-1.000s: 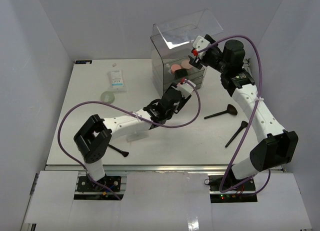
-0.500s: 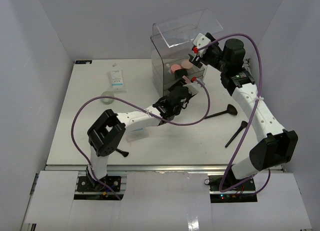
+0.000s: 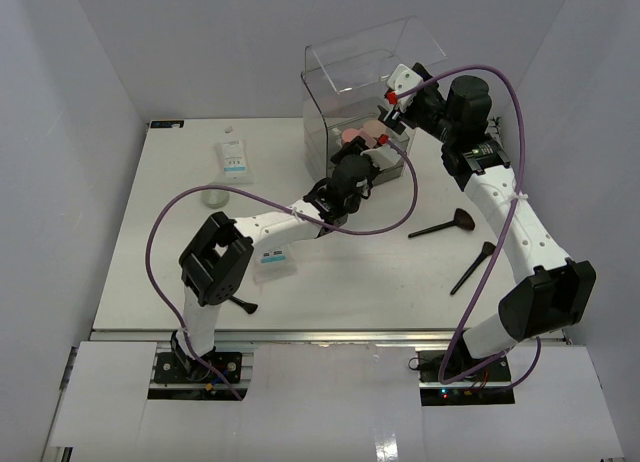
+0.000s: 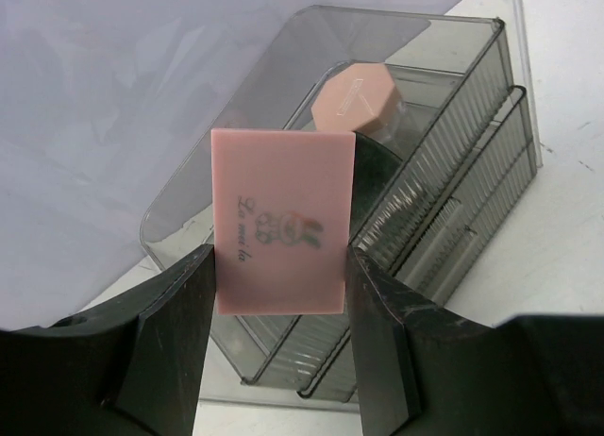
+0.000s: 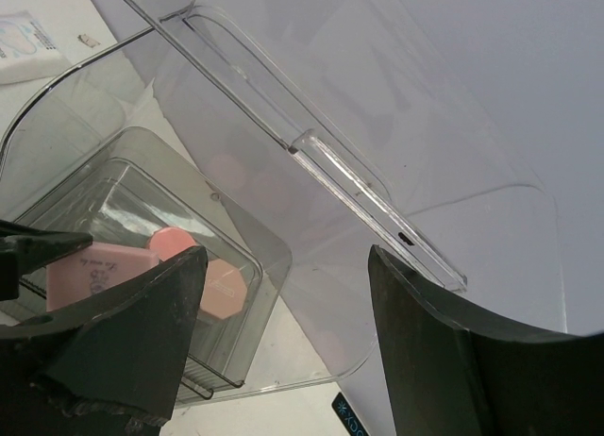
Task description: Organize the makeup
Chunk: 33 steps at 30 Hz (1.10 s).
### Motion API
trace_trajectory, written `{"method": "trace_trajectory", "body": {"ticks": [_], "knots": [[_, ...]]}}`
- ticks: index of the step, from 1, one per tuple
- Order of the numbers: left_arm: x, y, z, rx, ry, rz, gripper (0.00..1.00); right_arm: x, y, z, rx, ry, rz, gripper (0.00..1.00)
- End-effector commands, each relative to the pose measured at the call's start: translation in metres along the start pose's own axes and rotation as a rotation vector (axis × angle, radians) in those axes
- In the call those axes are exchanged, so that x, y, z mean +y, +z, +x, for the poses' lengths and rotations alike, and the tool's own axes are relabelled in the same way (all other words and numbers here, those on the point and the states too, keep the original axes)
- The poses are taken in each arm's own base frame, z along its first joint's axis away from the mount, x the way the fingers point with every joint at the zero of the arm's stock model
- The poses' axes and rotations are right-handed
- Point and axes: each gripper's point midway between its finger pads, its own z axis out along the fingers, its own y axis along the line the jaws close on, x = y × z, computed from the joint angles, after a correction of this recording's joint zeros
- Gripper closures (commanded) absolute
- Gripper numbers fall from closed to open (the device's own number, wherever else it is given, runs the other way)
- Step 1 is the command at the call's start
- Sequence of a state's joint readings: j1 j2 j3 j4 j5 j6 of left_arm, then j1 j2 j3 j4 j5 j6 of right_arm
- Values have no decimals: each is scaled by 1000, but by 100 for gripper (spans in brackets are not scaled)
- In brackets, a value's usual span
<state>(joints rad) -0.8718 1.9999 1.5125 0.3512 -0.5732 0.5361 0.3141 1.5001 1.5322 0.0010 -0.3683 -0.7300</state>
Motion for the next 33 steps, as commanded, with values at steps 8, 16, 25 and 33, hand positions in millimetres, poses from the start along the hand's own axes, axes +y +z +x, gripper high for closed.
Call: {"method": "trace_trajectory", "body": {"ticks": [8,16,25,33], "knots": [[18,38,-1,1,-9,-83,84,-25,-2,-22,-54,-18,68,24],[16,39,9,35,-6,-67,45,-24,-1,-21,-50,-17,67,24],[20,21,0,14,-59,-51,11,-23,-1,-19,-48,-15,65,24],[-8,-10,-34,-70,-59,70,10,-22,-1,-18,-47,-10,63,24]]}}
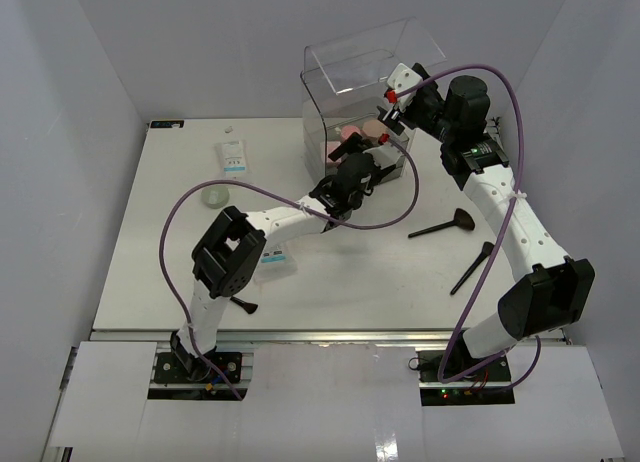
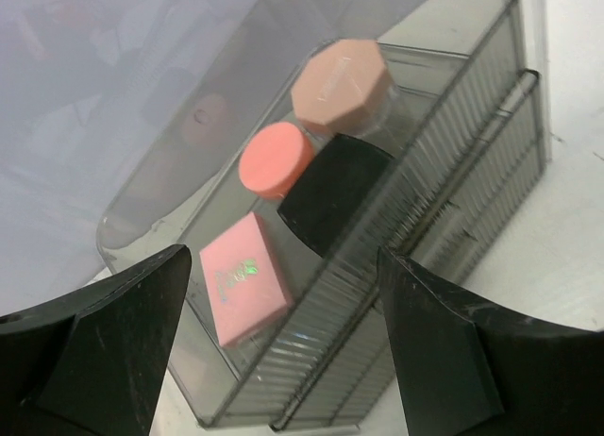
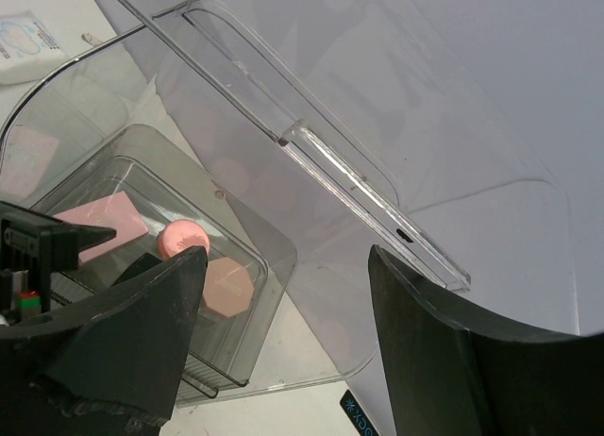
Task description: Organize the makeup
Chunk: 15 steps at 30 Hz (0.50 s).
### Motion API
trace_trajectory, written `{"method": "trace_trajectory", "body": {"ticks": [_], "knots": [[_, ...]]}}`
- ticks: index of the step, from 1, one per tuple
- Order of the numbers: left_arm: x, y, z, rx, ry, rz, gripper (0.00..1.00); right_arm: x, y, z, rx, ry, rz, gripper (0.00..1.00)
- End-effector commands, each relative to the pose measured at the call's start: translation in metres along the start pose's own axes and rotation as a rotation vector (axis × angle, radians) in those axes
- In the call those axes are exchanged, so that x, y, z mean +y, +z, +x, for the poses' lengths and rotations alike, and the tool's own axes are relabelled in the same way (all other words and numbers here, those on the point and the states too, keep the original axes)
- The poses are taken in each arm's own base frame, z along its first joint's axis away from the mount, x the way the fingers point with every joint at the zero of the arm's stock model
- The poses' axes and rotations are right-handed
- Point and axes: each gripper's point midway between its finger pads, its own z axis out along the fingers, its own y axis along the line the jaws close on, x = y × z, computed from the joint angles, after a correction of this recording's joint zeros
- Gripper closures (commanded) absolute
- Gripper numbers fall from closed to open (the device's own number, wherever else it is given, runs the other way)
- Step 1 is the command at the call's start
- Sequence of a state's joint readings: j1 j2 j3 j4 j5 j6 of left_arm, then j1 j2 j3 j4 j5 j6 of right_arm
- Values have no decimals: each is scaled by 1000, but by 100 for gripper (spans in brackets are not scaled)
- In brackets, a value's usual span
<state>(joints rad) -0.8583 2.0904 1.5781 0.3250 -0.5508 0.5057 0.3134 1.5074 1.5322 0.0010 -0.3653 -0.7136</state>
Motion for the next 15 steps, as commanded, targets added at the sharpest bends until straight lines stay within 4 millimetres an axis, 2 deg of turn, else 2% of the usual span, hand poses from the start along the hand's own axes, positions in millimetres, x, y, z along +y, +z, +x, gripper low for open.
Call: {"method": "trace_trajectory", "body": {"ticks": [1,6,9,15], "knots": [[9,-38,-54,-110,-54,53,10,-23,-3,-22,-54,-28,63,24],[-9,-68,-57,-123,-64,124,11,-21,-3,-21,-52,-23,59,24],[-20,-94,-46,-106,-89,189,13,-20,-4,-20,-51,-22,57,24],[-45,-152,7,61,-218,411,16,-17,-6,-17,-45,-26,51,24]]}}
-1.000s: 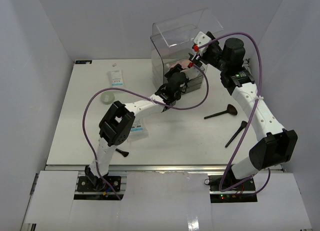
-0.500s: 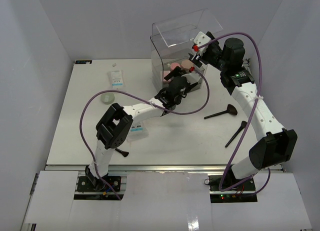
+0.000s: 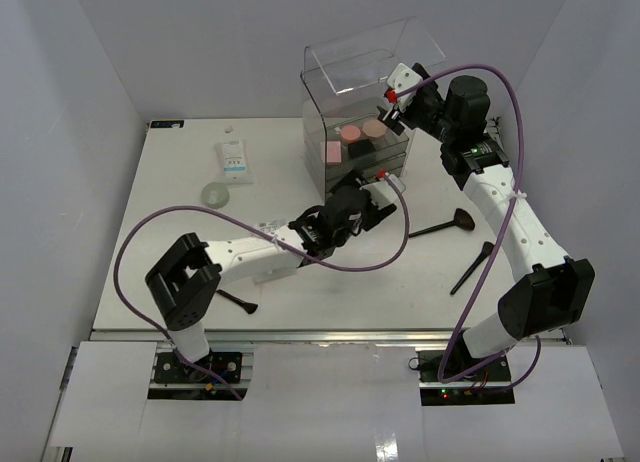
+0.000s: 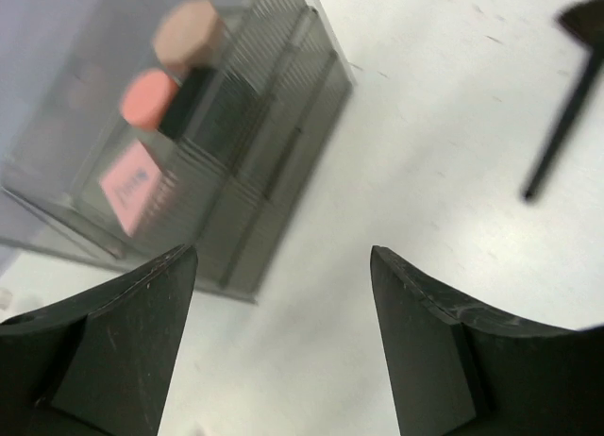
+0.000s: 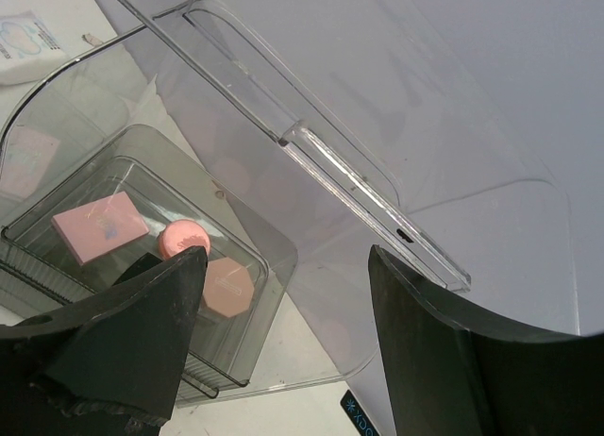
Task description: Organize the makeup
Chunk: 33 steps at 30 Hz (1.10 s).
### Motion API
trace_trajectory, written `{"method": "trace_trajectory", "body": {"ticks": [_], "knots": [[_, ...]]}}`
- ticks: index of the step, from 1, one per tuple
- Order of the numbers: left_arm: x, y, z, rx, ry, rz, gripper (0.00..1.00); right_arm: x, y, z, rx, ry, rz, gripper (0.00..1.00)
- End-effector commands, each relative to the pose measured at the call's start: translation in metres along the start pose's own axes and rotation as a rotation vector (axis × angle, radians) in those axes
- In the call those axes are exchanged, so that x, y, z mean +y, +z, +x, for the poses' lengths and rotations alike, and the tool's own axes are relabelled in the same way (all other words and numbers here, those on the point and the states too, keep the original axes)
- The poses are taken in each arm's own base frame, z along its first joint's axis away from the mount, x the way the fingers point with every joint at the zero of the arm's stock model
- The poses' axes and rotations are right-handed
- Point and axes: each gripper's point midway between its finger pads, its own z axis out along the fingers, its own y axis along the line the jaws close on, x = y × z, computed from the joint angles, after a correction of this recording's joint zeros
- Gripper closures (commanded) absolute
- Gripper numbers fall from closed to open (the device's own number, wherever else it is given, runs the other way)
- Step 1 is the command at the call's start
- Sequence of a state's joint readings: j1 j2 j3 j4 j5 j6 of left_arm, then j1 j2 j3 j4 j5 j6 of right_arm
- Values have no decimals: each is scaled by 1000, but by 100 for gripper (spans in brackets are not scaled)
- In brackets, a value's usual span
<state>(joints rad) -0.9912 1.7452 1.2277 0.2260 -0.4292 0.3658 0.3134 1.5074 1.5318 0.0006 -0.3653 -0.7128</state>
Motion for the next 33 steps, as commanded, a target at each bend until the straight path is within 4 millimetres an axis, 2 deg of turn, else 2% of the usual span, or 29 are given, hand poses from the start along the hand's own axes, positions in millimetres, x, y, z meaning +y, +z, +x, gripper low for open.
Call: {"method": "trace_trajectory", "body": {"ticks": [1,5,8,11,12,14,15,17,22,27,33], "knots": [[-22,-50,37,119,-182,177,17,-16,-5,-16,-41,-25,50,24],[2,-94,64,195,-374,179,16,-15,-5,-14,-40,-23,48,24],[46,-114,73,193,-603,151,15,-13,-3,-11,-37,-11,41,24],[99,-126,88,200,-789,45,13,-11,-2,-9,-36,-3,37,24],[118,-127,93,203,-821,-8,10,-10,-2,-9,-35,0,36,24],[149,-129,114,261,-876,-113,8,-9,-1,-7,-32,6,32,24],[152,-128,124,306,-889,-128,8,-8,-1,-6,-32,9,30,24],[183,-131,157,388,-949,-219,6,-7,-1,-6,-33,13,29,24],[236,-137,206,491,-991,-394,2,-5,0,-5,-33,24,22,24],[279,-133,236,541,-981,-525,2,-5,1,-5,-32,23,22,24],[292,-109,266,637,-952,-550,2,-3,2,-1,-26,27,16,24]]}}
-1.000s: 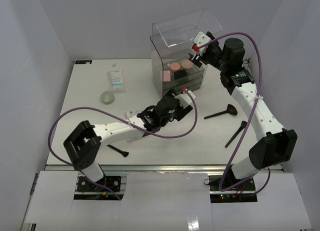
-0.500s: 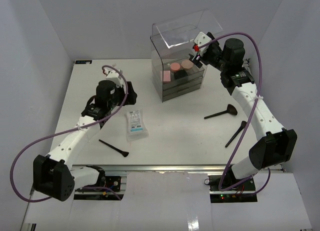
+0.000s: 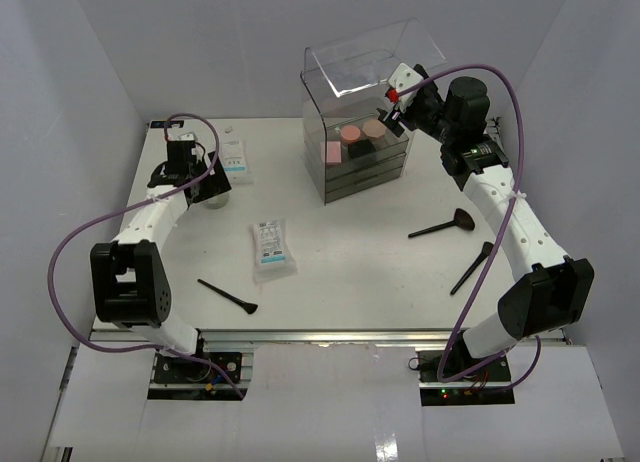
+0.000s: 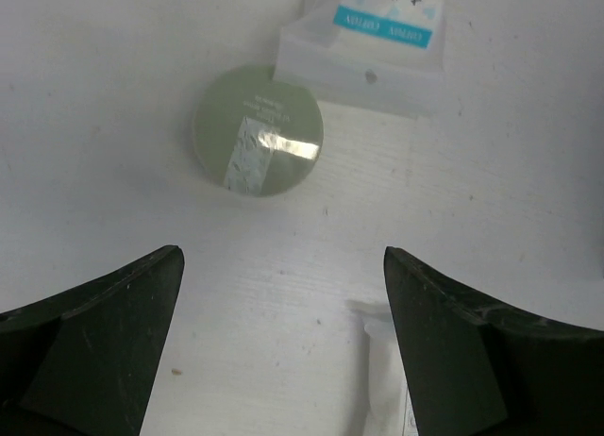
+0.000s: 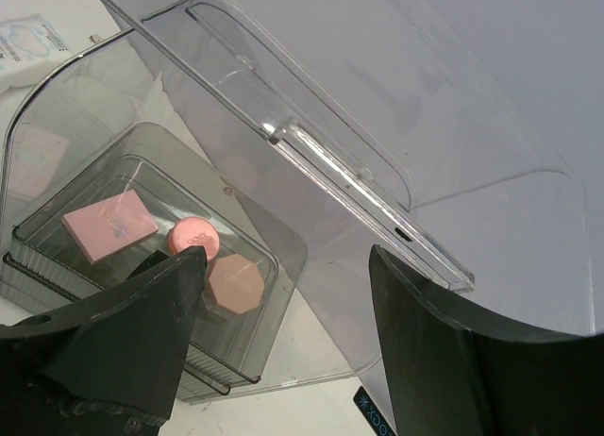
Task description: Organize the makeup
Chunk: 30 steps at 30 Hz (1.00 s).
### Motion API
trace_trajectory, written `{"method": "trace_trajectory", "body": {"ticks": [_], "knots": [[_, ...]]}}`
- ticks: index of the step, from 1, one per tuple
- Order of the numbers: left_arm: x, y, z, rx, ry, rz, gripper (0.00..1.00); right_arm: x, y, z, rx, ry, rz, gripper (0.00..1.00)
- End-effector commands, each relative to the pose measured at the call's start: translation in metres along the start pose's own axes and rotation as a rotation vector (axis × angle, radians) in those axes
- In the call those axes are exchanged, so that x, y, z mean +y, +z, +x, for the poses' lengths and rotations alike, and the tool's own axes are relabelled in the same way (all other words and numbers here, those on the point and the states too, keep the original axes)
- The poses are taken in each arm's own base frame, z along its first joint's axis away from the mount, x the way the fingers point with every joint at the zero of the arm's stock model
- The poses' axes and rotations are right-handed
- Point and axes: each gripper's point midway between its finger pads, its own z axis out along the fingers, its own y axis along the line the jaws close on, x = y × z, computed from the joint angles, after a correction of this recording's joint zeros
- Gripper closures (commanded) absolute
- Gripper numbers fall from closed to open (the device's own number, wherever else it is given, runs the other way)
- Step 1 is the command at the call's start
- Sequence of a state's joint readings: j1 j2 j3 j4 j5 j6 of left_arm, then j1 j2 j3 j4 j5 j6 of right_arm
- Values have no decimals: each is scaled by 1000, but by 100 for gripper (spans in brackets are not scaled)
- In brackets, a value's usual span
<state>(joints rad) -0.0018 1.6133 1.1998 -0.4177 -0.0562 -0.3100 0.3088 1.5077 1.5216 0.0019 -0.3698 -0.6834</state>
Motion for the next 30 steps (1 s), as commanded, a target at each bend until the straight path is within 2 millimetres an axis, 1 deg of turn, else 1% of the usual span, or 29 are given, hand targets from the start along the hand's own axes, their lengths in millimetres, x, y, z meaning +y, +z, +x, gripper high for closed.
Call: {"method": "trace_trajectory", "body": {"ticks": [1,3,5,7,13,17,30], "knots": [[5,17,-16,-3,33,-52,2,-6,2,-6,-33,-8,22,24],[6,30,-16,17,45,-69,2,-6,2,-5,-33,-10,21,24],[6,38,-21,20,53,-75,2,-5,2,-5,-32,-11,19,24],[7,49,-18,40,66,-84,2,-4,3,-3,-31,-11,16,23],[5,65,-14,77,79,-81,2,-2,4,0,-25,-11,12,23],[8,74,-7,105,86,-92,2,-2,5,2,-21,-12,12,23],[16,89,11,156,98,-123,2,-3,5,0,-24,-11,14,23]]}}
